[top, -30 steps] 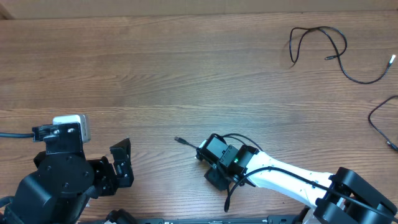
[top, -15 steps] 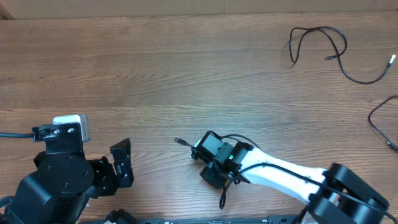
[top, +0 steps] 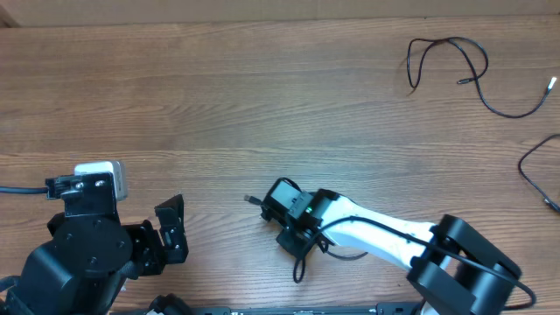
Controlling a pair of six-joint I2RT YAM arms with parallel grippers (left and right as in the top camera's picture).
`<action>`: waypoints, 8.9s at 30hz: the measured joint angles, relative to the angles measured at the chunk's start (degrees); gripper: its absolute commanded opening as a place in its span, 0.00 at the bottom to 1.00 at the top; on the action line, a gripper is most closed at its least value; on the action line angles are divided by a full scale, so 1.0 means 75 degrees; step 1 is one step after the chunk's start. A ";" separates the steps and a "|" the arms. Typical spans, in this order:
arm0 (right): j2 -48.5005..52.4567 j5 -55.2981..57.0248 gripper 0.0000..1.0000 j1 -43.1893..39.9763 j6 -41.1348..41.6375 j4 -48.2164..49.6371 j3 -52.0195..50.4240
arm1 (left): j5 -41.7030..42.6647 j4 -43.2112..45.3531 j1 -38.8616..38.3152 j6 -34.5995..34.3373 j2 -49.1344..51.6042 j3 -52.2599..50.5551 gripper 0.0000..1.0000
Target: Untangle cables
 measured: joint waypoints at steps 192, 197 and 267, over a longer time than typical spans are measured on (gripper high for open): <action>-1.1296 -0.1172 1.00 -0.7498 0.0568 0.2818 -0.0038 | 0.0000 0.0003 0.0000 -0.0003 0.0000 0.0000 1.00; -1.2234 -0.1105 1.00 -0.7498 0.0565 0.2620 -0.0044 | 0.0003 0.0003 0.0000 -0.0003 0.0000 0.0000 1.00; -1.3382 0.0032 1.00 -0.7498 0.1163 0.5727 -0.7137 | 0.0003 0.0003 0.0000 -0.0003 0.0000 0.0000 1.00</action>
